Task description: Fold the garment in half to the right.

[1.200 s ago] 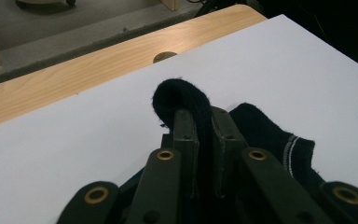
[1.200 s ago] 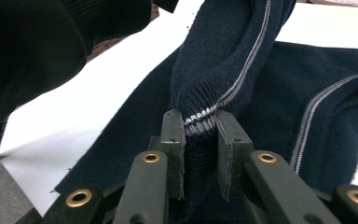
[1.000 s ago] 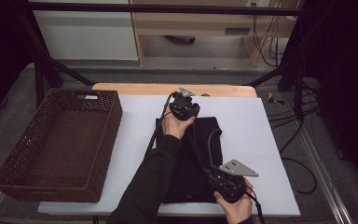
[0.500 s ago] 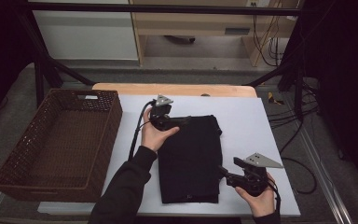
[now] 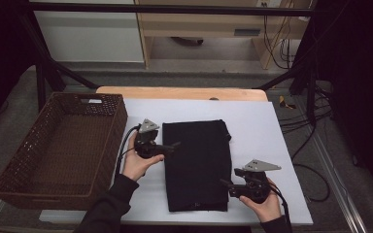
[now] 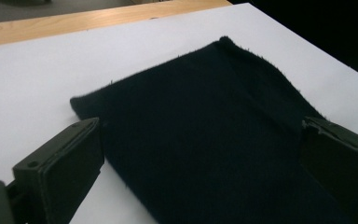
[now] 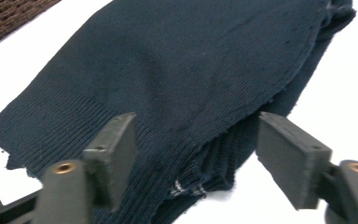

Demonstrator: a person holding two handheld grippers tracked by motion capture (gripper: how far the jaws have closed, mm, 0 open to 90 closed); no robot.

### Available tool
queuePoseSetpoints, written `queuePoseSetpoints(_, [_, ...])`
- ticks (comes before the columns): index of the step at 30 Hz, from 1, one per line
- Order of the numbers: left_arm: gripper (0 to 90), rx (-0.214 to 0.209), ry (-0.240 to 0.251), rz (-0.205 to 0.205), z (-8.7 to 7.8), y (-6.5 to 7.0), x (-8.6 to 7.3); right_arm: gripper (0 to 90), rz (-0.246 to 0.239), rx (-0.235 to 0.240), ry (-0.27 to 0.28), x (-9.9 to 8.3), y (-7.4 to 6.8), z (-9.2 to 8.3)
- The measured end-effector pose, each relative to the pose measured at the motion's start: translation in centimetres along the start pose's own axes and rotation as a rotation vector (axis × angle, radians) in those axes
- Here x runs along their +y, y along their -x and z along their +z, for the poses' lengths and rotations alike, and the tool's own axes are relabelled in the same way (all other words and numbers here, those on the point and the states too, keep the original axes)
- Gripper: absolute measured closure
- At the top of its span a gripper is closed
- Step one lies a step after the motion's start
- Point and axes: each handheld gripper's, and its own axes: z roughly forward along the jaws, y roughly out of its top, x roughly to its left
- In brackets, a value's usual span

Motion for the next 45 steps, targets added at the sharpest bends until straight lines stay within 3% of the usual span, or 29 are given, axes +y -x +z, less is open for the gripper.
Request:
queuePoseSetpoints(7, [0.4, -0.002, -0.016, -0.021, -1.5, -0.1, -3.1, 48.8, 0.023, 0.033, -0.046, -0.5, 0.0, 0.5])
queuePoseSetpoints(12, [0.5, -0.008, -0.028, -0.049, -2.3, -0.4, -5.3, 50.1, 0.027, 0.033, -0.085, -0.7, -0.3, 1.3])
queuePoseSetpoints(15, [0.5, -0.018, -0.042, -0.060, -2.4, -0.4, -6.4, 66.1, 0.029, 0.015, -0.089, -1.0, -0.3, 1.5])
queuePoseSetpoints(18, [0.5, -0.025, -0.048, -0.060, -2.5, -0.1, -6.6, 79.5, 0.060, 0.025, -0.090, -0.9, -0.2, 1.2])
queuePoseSetpoints(23, [0.5, -0.047, -0.049, -0.055, -2.9, 1.0, -6.9, 81.7, 0.083, 0.018, -0.099, -0.6, -0.2, 0.4])
queuePoseSetpoints(27, [1.5, -0.071, -0.081, -0.049, -2.9, 2.0, -7.7, 81.9, 0.091, 0.006, -0.098, -0.6, -0.7, -0.7])
queuePoseSetpoints(30, [3.0, -0.092, -0.111, -0.050, -2.6, 2.8, -8.4, 80.9, 0.078, -0.021, -0.130, -1.2, -0.8, -0.2])
queuePoseSetpoints(32, [4.2, -0.092, -0.122, -0.039, -2.5, 3.0, -8.5, 74.7, 0.062, -0.017, -0.125, -1.4, -0.6, 0.2])
queuePoseSetpoints(35, [11.0, -0.107, -0.147, -0.012, -1.9, 3.8, -9.0, 52.3, 0.016, -0.022, -0.063, -1.2, -0.3, 0.1])
queuePoseSetpoints(38, [17.0, -0.120, -0.176, 0.004, -1.5, 4.4, -9.4, 40.9, -0.004, -0.047, -0.003, -0.8, 0.3, 0.0])
queuePoseSetpoints(41, [25.5, -0.130, -0.196, 0.011, -1.2, 4.8, -9.7, 36.4, -0.014, -0.076, 0.062, 0.1, 1.4, 0.5])
queuePoseSetpoints(45, [35.3, -0.144, -0.211, 0.011, -1.1, 4.9, -9.8, 38.3, -0.016, -0.100, 0.098, 1.8, 3.2, 1.8])
